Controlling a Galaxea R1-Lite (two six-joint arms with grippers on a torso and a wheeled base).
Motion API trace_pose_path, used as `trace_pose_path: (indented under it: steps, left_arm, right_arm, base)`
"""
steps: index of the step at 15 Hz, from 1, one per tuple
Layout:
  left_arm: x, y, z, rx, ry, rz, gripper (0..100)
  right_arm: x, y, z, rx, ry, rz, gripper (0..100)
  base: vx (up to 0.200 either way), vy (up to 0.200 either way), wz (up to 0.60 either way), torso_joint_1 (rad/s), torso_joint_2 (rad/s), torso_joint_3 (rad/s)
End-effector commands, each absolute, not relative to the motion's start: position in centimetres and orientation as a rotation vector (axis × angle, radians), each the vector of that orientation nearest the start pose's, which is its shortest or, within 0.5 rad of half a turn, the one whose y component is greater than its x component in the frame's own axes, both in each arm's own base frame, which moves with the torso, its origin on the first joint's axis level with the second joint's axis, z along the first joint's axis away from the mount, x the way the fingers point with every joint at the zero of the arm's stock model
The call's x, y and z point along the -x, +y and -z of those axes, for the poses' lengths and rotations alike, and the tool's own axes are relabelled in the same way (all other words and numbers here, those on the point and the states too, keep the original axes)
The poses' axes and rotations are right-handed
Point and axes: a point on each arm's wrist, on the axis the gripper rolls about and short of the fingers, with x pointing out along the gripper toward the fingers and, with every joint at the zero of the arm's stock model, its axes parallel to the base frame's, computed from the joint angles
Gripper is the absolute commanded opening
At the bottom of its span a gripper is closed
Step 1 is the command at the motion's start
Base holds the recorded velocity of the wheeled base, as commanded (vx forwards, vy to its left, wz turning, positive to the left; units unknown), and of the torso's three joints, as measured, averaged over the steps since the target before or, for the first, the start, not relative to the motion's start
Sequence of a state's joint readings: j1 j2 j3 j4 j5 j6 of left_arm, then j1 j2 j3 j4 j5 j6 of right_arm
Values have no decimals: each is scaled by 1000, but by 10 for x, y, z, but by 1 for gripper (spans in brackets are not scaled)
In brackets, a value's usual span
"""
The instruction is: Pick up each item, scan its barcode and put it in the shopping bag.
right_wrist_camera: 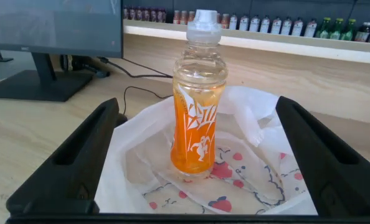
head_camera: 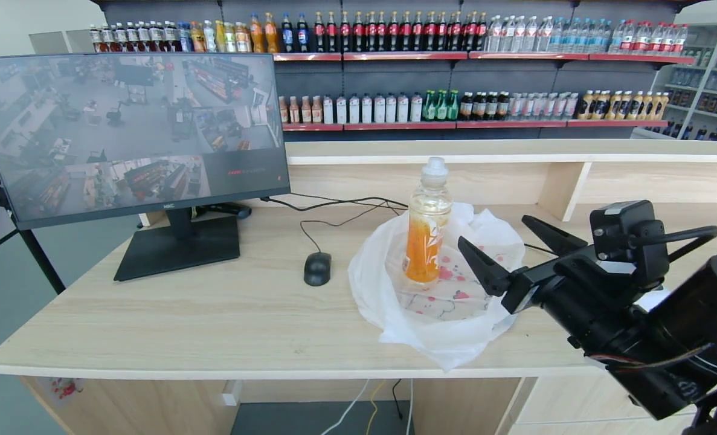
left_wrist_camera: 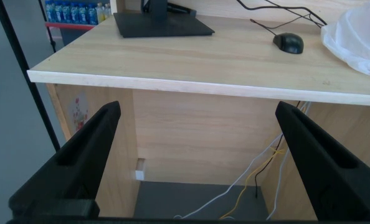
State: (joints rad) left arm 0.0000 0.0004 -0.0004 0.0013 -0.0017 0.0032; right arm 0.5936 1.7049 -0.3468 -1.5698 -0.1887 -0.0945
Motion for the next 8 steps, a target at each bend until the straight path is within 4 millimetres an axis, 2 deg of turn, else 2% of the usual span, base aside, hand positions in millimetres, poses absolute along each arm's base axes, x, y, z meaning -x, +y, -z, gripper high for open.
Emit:
trace_pose_path:
  steps: [1,5,8]
  left_arm:
    - [23,0,-75,-3,2,2,100]
    - [23,0,-76,-3,0,2,100]
    - [23,0,-75,-3,2,2,100]
  right_arm:
    - [-204,140,-168,2,-233,-418,100]
    - [-196,139,-164,-12,-207,-433,100]
    - [-194,137,-164,-11,-206,-434,100]
  base:
    - [0,0,0,0,0,0]
    - [0,0,0,0,0,0]
    - [-200,0,0,6,9,5]
